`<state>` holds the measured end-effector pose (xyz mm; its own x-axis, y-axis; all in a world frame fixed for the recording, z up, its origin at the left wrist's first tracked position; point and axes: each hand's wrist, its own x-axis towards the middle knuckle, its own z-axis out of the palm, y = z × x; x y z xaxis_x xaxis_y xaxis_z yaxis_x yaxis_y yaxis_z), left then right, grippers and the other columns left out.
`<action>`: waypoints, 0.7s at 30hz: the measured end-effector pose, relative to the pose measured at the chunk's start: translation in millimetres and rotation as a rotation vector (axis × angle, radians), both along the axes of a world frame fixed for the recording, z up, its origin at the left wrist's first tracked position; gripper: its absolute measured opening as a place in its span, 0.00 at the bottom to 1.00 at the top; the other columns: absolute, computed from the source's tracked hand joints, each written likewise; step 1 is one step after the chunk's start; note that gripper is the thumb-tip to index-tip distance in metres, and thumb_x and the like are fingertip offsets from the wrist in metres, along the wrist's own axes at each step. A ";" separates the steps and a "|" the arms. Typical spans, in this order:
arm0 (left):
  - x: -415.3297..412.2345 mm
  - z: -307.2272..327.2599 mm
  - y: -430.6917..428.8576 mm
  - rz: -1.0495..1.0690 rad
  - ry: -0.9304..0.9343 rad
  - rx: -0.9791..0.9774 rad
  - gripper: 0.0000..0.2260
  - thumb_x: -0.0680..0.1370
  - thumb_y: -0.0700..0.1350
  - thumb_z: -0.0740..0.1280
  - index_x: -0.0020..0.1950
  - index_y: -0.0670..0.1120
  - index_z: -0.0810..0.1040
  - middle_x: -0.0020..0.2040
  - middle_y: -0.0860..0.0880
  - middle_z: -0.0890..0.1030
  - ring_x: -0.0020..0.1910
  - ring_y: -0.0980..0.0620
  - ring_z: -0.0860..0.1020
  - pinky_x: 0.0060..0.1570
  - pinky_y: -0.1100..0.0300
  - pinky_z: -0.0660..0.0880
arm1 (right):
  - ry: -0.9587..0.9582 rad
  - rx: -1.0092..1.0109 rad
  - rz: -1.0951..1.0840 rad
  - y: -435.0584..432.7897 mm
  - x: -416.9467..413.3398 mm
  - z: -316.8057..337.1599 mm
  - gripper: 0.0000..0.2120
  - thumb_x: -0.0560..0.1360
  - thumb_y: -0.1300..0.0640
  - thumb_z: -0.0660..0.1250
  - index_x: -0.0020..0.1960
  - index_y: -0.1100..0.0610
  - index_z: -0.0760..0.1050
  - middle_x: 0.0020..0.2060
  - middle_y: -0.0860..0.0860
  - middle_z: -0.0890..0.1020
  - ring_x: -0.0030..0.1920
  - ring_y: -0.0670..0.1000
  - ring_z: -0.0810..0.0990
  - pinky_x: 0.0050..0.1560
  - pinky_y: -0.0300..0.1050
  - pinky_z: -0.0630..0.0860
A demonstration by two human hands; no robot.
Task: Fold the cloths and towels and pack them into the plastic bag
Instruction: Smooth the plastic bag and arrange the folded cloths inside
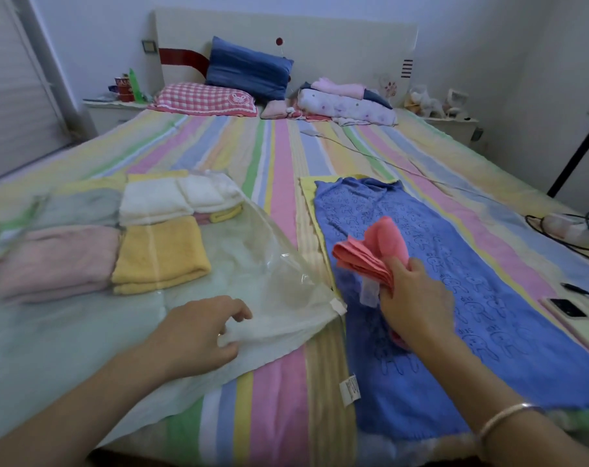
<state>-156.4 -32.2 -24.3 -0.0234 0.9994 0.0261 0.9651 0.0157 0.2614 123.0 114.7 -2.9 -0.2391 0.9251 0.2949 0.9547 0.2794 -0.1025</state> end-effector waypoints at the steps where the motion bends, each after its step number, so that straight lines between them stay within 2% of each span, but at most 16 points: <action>1: -4.2 1.9 -3.1 0.033 -0.003 -0.022 0.15 0.69 0.57 0.62 0.55 0.65 0.70 0.50 0.66 0.76 0.44 0.66 0.75 0.41 0.69 0.69 | 0.138 0.034 0.054 -7.9 -1.0 7.0 0.15 0.76 0.53 0.61 0.63 0.47 0.70 0.49 0.52 0.73 0.35 0.58 0.71 0.36 0.47 0.67; 4: -11.4 10.2 -8.9 0.168 -0.150 -0.004 0.06 0.71 0.54 0.70 0.47 0.59 0.76 0.41 0.60 0.80 0.37 0.64 0.78 0.37 0.67 0.74 | 0.481 0.099 0.331 -48.2 -17.9 28.4 0.18 0.74 0.51 0.65 0.63 0.43 0.72 0.50 0.49 0.76 0.36 0.57 0.77 0.34 0.48 0.72; 6: -17.2 13.5 -9.9 0.232 -0.310 0.040 0.02 0.73 0.49 0.72 0.42 0.54 0.80 0.34 0.55 0.81 0.30 0.61 0.78 0.30 0.67 0.74 | 0.491 0.179 0.532 -78.5 -33.7 35.9 0.22 0.70 0.51 0.66 0.64 0.42 0.70 0.51 0.48 0.76 0.35 0.55 0.77 0.30 0.47 0.74; 7: -20.8 15.8 -9.6 0.261 -0.386 0.062 0.03 0.73 0.46 0.72 0.40 0.50 0.81 0.32 0.53 0.82 0.27 0.59 0.78 0.27 0.64 0.75 | 0.449 0.218 0.612 -89.9 -41.2 35.8 0.24 0.68 0.51 0.66 0.64 0.42 0.70 0.51 0.48 0.76 0.36 0.53 0.77 0.28 0.45 0.73; 9: -31.9 19.4 -6.5 0.331 -0.467 0.099 0.03 0.74 0.40 0.71 0.40 0.44 0.82 0.31 0.50 0.83 0.28 0.55 0.79 0.30 0.56 0.79 | 0.324 0.280 0.768 -105.3 -55.0 29.2 0.27 0.66 0.52 0.65 0.65 0.43 0.71 0.53 0.49 0.77 0.41 0.52 0.77 0.28 0.43 0.71; 11: -36.1 26.9 -6.2 0.384 -0.603 0.138 0.05 0.74 0.35 0.69 0.40 0.41 0.82 0.34 0.48 0.83 0.33 0.53 0.79 0.33 0.60 0.78 | 0.137 0.339 0.935 -110.2 -63.7 16.1 0.24 0.67 0.52 0.64 0.64 0.46 0.75 0.56 0.52 0.78 0.46 0.53 0.77 0.32 0.44 0.72; 13: -33.5 36.1 -7.0 0.407 -0.749 0.185 0.07 0.71 0.34 0.70 0.37 0.44 0.83 0.35 0.46 0.82 0.35 0.54 0.78 0.32 0.64 0.74 | -0.029 0.368 1.021 -106.8 -67.4 3.0 0.20 0.70 0.52 0.61 0.62 0.47 0.76 0.57 0.52 0.78 0.47 0.54 0.78 0.33 0.46 0.73; 15: -28.0 45.0 -10.6 0.399 -0.820 0.223 0.04 0.72 0.37 0.73 0.38 0.43 0.83 0.34 0.45 0.82 0.31 0.55 0.76 0.27 0.65 0.72 | -0.146 0.298 1.031 -101.7 -65.7 -8.2 0.17 0.71 0.51 0.59 0.59 0.47 0.76 0.53 0.51 0.78 0.43 0.54 0.77 0.30 0.46 0.72; 18: -23.0 54.2 -13.4 0.368 -0.851 0.290 0.06 0.72 0.42 0.75 0.39 0.40 0.83 0.36 0.42 0.83 0.32 0.53 0.77 0.25 0.63 0.71 | -0.296 0.142 0.945 -96.6 -62.7 -16.3 0.17 0.67 0.48 0.54 0.49 0.45 0.78 0.42 0.48 0.77 0.35 0.52 0.77 0.25 0.43 0.61; 19: -19.5 58.2 -13.6 0.346 -0.845 0.309 0.06 0.72 0.42 0.75 0.39 0.40 0.83 0.37 0.43 0.84 0.33 0.53 0.78 0.25 0.62 0.71 | -0.322 0.112 0.907 -96.8 -64.4 -14.4 0.17 0.66 0.48 0.54 0.48 0.45 0.78 0.40 0.48 0.76 0.34 0.52 0.78 0.26 0.43 0.59; 21: -10.1 66.4 -14.8 0.289 -0.815 0.329 0.05 0.72 0.43 0.75 0.39 0.42 0.84 0.36 0.43 0.84 0.32 0.53 0.79 0.26 0.61 0.71 | -0.290 0.021 0.878 -98.9 -71.7 -5.5 0.16 0.69 0.48 0.58 0.53 0.47 0.77 0.44 0.51 0.76 0.41 0.56 0.79 0.32 0.45 0.61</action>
<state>-166.5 -47.0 42.1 -0.4064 0.8970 0.1739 0.4509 0.0313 0.8920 51.4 15.8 -8.3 -0.9193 0.3720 0.1288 0.3869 0.9142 0.1210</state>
